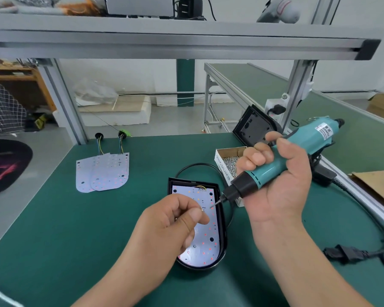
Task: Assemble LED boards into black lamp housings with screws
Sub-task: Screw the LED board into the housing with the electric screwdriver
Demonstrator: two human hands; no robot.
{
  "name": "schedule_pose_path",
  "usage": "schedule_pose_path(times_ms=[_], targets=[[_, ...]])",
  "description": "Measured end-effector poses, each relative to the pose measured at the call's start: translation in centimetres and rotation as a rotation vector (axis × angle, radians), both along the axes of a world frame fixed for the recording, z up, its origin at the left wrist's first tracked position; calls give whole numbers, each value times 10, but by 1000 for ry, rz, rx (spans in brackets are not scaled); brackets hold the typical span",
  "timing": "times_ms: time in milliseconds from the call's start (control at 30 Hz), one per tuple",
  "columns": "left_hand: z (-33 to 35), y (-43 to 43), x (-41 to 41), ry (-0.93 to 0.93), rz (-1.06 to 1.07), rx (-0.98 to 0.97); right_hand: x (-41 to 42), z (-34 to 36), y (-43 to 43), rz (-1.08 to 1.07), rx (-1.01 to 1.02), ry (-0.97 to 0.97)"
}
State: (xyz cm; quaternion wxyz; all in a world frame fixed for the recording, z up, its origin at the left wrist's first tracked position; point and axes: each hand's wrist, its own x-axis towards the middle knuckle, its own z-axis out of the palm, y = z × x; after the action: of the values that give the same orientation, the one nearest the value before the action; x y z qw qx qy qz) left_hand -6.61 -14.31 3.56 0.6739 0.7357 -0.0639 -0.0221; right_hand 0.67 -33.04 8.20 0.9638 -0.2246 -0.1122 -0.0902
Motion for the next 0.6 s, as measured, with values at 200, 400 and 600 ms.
schedule_pose_path(times_ms=[200, 400, 600], targets=[[2, -4, -2, 77, -39, -159, -4, 0, 4, 14, -18, -16], [2, -7, -4, 129, -96, -250, -5, 0, 5, 15, -27, -27], [1, -6, -4, 138, -102, -262, -5, 0, 4, 4, -36, -26]])
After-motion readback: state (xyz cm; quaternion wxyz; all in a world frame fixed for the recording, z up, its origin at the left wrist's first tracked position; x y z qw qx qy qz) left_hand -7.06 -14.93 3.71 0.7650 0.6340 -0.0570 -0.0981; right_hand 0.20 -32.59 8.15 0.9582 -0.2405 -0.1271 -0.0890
